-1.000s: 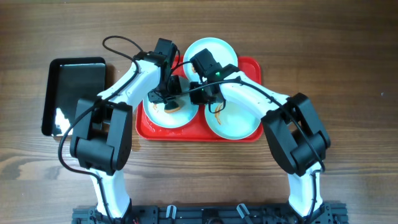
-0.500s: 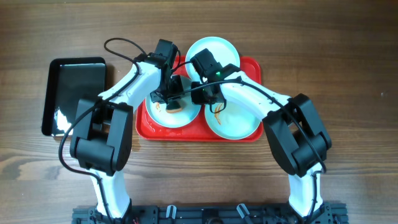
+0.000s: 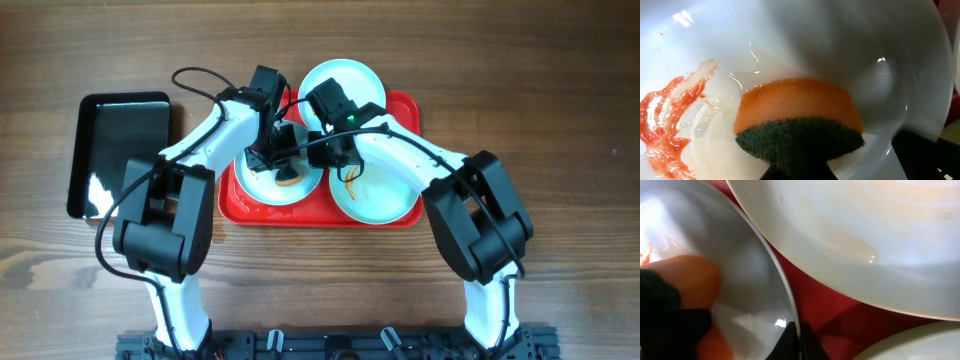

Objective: Clean dirty plates on tray and stack at the side

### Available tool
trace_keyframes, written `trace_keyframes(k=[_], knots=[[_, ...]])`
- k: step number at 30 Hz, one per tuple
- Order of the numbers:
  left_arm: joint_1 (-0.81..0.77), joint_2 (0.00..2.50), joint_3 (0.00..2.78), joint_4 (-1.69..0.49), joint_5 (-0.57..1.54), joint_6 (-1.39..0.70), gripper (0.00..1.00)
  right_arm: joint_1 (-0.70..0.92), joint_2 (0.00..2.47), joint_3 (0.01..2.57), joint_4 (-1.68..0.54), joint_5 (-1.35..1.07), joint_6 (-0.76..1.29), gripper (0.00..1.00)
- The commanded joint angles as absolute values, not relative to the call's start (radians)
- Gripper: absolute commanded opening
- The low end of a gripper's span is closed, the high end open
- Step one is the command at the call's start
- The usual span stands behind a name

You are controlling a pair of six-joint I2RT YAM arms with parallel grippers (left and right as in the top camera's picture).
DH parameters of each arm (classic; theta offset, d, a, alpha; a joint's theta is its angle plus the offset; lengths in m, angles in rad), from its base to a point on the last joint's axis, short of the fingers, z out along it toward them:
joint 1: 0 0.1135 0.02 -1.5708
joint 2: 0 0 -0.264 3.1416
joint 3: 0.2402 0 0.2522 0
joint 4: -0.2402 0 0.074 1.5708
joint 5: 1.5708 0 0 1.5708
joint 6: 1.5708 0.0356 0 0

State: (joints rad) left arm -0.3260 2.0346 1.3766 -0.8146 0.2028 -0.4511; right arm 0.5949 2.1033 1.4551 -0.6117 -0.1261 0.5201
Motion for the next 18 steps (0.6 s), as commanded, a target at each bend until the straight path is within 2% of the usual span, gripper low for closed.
trace_keyframes(k=[1, 9, 18], knots=[[-0.336, 2.043, 1.327, -0.812, 0.103, -0.450, 0.04, 0.599, 2.070, 1.454, -0.615, -0.112, 0.530, 0.04], [-0.334, 2.043, 1.209, -0.718, -0.120, -0.449, 0.04, 0.599, 2.070, 1.454, -0.622, -0.112, 0.523, 0.04], [-0.305, 2.042, 1.204, -0.720, -0.203, -0.450, 0.04, 0.599, 2.070, 1.454, -0.626, -0.112, 0.523, 0.04]])
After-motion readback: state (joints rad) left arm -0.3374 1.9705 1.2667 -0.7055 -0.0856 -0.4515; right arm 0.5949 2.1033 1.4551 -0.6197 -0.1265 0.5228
